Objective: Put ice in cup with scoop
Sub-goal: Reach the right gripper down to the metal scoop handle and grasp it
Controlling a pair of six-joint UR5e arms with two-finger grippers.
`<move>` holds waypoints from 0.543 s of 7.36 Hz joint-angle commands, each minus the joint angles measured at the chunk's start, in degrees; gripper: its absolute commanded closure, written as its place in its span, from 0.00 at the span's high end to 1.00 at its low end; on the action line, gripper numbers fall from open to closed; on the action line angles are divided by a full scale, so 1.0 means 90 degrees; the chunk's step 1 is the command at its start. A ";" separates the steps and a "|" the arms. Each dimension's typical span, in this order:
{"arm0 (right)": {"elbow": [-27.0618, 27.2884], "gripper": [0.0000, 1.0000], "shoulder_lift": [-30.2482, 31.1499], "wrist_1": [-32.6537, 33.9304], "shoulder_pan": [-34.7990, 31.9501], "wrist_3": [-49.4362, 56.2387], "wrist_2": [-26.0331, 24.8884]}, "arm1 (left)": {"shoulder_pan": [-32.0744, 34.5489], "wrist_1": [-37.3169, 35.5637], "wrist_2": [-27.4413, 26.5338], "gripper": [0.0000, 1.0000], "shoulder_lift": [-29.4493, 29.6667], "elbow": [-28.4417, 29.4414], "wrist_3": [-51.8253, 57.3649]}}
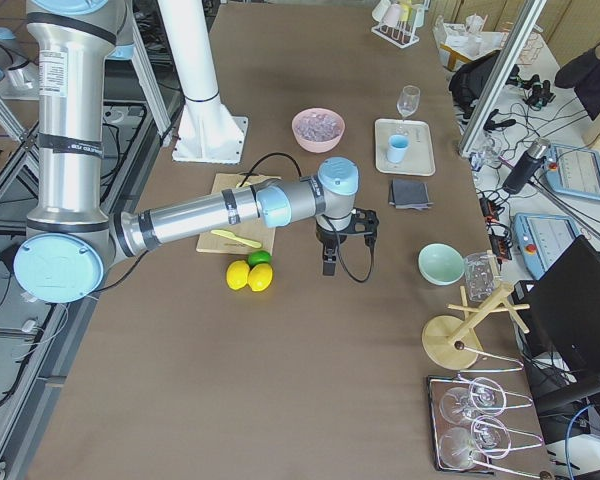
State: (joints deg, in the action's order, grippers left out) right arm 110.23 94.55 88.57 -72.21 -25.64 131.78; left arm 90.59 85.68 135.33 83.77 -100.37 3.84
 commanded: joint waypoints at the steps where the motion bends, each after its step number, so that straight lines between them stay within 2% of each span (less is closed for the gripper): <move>1: 0.0233 1.00 -0.0765 0.0370 0.1358 -0.0789 0.0191 | -0.0026 -0.0096 -0.0427 0.98 0.0029 -0.0272 -0.0045; 2: 0.0233 1.00 -0.1098 0.0596 0.1934 -0.1325 0.0114 | -0.0036 -0.0067 -0.0379 0.98 0.0048 -0.0293 -0.0036; 4: 0.0253 1.00 -0.1500 0.0559 0.2961 -0.2769 -0.0343 | -0.0094 -0.0018 0.0088 0.98 0.0262 -0.0283 -0.0036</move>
State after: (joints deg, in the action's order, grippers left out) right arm 112.39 84.74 93.17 -53.22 -40.09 131.99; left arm 90.16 85.23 133.16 84.68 -102.83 3.51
